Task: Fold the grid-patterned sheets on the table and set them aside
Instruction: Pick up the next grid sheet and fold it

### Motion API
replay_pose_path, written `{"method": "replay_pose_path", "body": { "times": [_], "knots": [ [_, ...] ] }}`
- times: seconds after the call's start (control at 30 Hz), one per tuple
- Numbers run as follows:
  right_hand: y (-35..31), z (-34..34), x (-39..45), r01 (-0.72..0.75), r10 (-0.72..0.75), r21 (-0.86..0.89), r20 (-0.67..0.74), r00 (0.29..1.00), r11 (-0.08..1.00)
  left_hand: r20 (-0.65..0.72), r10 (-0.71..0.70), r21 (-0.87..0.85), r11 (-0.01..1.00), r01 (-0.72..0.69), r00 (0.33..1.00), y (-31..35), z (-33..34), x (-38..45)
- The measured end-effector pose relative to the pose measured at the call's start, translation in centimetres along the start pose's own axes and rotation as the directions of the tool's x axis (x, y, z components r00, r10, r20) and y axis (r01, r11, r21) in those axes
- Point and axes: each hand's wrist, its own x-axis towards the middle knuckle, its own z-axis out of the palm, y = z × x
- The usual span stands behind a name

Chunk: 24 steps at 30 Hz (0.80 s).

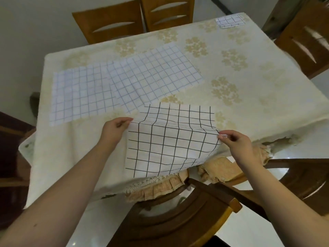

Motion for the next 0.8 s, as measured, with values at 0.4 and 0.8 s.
{"method": "replay_pose_path", "body": {
  "times": [0.4,0.8],
  "knots": [
    [-6.3,3.3,-5.9,0.199,-0.216,-0.188,-0.073,0.974,0.962,-0.017,0.171,0.010,0.985,-0.170,0.985,2.7,-9.7,-4.5],
    [-10.2,7.5,-9.8,0.308,-0.312,-0.212,0.014,0.950,0.928,-0.034,0.357,0.345,0.881,-0.325,0.933,2.8,-17.9,-6.4]
  ]
}}
